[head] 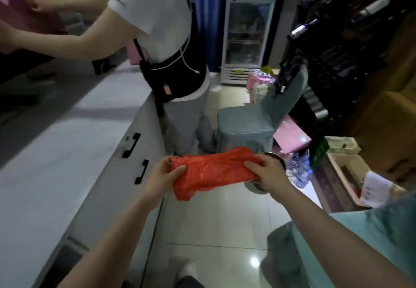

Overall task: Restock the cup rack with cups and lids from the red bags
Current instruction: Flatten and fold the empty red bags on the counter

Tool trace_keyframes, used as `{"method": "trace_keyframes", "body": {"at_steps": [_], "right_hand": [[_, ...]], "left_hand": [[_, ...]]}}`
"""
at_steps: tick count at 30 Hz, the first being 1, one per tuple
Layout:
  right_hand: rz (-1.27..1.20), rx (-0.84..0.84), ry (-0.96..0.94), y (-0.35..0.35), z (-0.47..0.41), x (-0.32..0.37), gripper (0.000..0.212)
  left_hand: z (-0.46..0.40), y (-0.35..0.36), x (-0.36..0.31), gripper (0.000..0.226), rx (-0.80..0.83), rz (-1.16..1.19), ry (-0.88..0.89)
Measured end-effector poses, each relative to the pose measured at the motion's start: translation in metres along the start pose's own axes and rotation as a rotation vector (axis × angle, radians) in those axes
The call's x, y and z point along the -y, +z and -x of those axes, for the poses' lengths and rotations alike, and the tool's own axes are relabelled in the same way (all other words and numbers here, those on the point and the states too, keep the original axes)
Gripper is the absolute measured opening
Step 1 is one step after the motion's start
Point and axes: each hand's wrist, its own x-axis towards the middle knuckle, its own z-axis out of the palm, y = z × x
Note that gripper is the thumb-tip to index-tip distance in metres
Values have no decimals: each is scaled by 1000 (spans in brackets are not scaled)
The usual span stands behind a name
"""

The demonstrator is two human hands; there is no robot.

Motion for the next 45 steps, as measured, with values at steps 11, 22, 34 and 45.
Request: {"method": "trace_keyframes", "body": {"at_steps": [11, 22, 34, 45], "right_hand": [[40, -381, 65, -142, -134, -20, 15], [161, -695, 166, -230, -262, -51, 10], [322, -601, 408, -322, -470, -169, 9], [454, -512, 623, -351, -607, -307, 17]], "left_hand": [[-220, 170, -9, 35, 344, 73, 7], [-391, 298, -25, 33, 502, -108, 33], [-550, 426, 8, 34, 445, -207, -85], [-647, 513, 105, 33, 455, -207, -190]]}}
